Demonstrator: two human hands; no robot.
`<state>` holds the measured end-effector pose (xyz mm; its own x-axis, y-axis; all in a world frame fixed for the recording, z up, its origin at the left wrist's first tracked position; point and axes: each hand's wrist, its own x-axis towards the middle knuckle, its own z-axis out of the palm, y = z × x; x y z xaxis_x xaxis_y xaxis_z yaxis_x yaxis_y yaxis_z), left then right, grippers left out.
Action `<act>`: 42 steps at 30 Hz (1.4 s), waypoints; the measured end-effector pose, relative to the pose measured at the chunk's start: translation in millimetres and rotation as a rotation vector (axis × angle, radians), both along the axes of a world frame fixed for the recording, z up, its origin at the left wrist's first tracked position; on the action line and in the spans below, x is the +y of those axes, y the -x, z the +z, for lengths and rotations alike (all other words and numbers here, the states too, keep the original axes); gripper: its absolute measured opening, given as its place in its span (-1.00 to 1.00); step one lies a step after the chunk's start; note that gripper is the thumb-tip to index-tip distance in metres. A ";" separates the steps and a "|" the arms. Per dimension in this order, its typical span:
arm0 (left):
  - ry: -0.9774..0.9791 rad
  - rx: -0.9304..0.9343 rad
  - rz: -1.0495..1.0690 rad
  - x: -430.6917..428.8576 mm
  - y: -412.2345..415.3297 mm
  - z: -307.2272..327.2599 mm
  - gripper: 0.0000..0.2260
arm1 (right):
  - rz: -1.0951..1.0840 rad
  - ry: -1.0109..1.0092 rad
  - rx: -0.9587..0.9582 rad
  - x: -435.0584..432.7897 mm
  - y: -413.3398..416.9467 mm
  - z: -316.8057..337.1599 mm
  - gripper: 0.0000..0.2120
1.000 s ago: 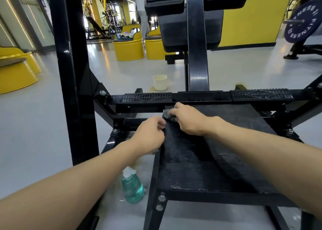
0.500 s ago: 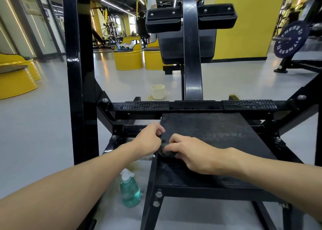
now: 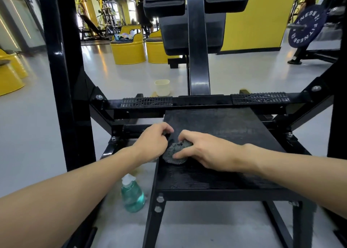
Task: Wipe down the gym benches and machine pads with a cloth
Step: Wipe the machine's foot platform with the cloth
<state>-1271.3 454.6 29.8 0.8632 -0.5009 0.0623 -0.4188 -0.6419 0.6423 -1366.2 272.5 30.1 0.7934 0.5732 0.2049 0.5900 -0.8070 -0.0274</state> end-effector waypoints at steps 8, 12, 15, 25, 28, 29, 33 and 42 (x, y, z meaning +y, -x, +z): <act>-0.174 -0.216 -0.112 -7.2 -4.2 -2.8 -0.73 | -0.433 0.004 -0.094 -72.4 -85.4 -5.5 -0.66; -0.275 -0.270 -0.148 -7.0 -1.5 -5.1 -0.74 | -0.703 0.005 -0.024 -86.2 -109.5 -2.7 -0.63; -0.305 -0.259 -0.159 -5.2 1.3 -1.5 -0.71 | -0.712 0.165 0.094 -84.9 -109.2 -1.7 -0.54; -0.358 -0.187 -0.127 -8.2 11.5 10.0 -0.70 | -0.556 0.061 0.110 -70.1 -66.1 7.6 -0.75; -0.368 -0.175 -0.131 -7.1 13.1 11.7 -0.69 | -0.436 0.036 0.121 -48.6 -24.9 9.9 -0.76; -0.373 -0.177 -0.130 -7.1 14.1 11.9 -0.69 | -0.391 0.028 0.128 -41.2 -10.3 10.5 -0.76; -0.379 -0.239 -0.137 -14.0 17.6 11.6 -0.67 | -0.211 -0.002 0.173 -20.6 48.6 13.1 -0.76; -0.424 -0.312 -0.199 -49.2 21.5 7.6 -0.65 | -0.261 -0.067 0.003 -84.5 1.4 -1.5 -0.77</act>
